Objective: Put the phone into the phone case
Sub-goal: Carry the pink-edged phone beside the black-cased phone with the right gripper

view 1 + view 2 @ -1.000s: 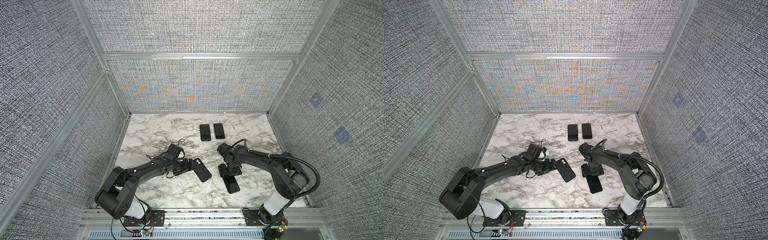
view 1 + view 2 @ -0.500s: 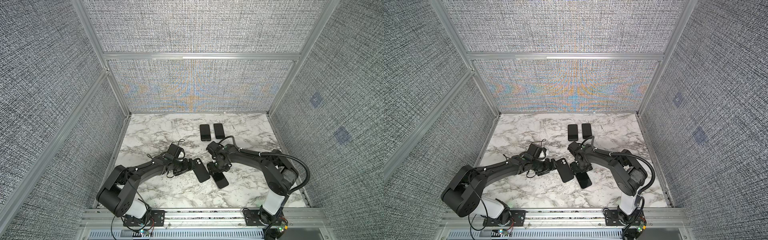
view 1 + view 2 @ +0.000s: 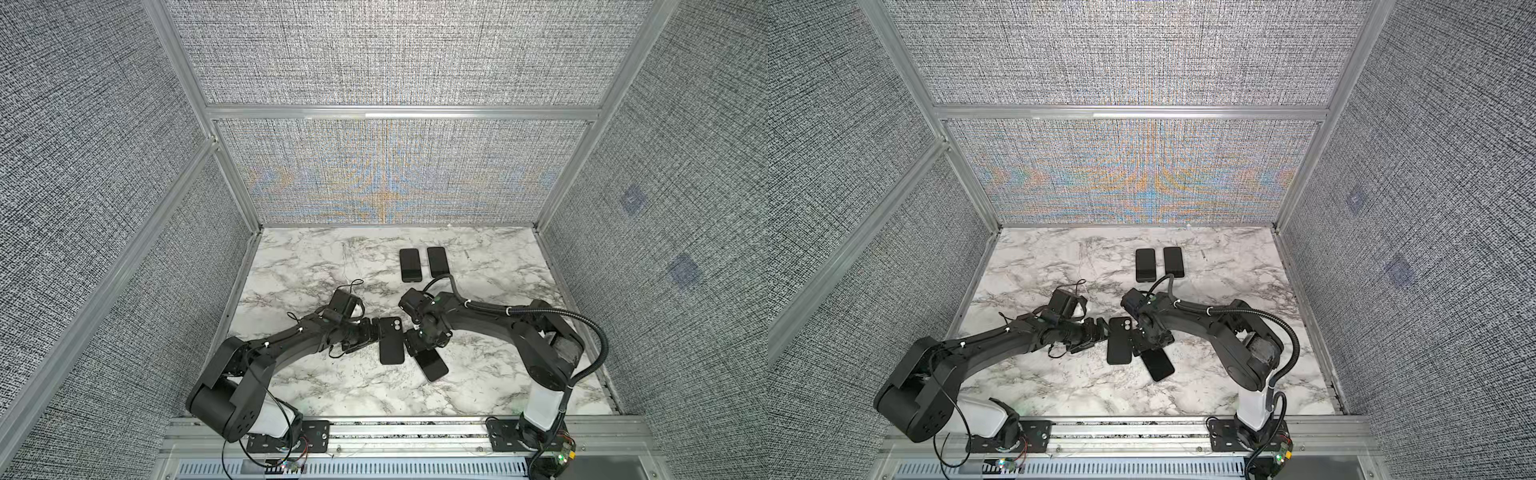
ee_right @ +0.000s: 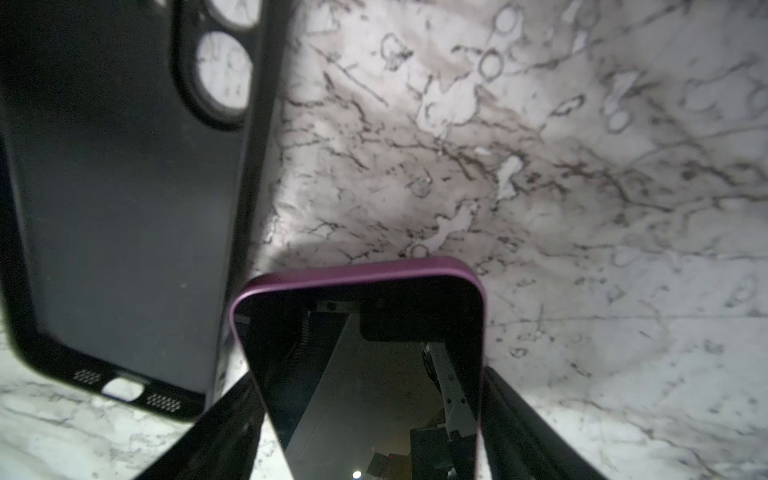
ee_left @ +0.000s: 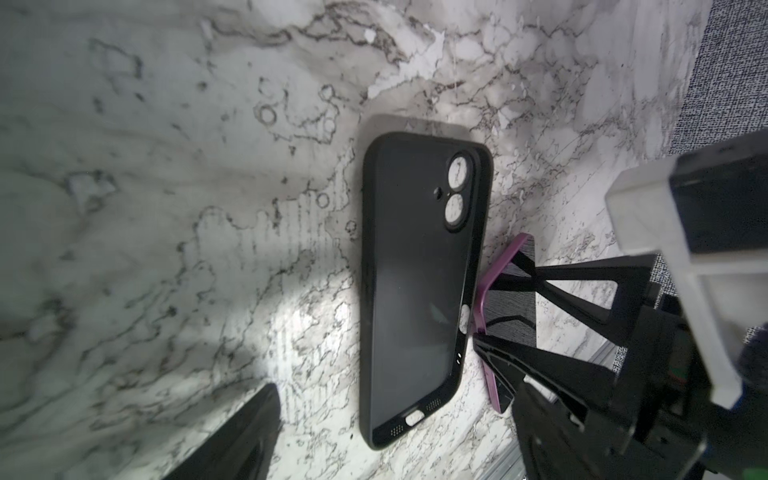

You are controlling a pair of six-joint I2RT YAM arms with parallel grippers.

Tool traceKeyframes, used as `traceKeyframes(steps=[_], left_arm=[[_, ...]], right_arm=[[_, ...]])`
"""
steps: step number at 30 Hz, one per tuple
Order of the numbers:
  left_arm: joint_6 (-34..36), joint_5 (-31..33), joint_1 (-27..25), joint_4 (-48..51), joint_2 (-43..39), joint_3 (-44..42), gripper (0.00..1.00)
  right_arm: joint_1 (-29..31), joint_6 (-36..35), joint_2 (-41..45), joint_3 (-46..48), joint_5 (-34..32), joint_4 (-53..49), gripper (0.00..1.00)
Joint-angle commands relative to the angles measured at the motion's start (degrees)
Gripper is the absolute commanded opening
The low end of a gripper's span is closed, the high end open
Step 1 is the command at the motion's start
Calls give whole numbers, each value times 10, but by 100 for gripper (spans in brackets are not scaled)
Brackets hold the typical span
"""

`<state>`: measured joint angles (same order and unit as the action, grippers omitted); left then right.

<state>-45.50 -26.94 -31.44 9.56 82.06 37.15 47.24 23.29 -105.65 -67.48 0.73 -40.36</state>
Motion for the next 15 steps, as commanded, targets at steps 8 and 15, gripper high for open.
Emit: traceKeyframes(steps=[8, 15], left_arm=[[5, 1, 3, 7, -3, 6, 89], [7, -1, 2, 7, 1, 7, 89]], right_arm=[[-1, -31, 18, 12, -22, -33, 99], [-1, -27, 72, 63, 10, -22, 99]])
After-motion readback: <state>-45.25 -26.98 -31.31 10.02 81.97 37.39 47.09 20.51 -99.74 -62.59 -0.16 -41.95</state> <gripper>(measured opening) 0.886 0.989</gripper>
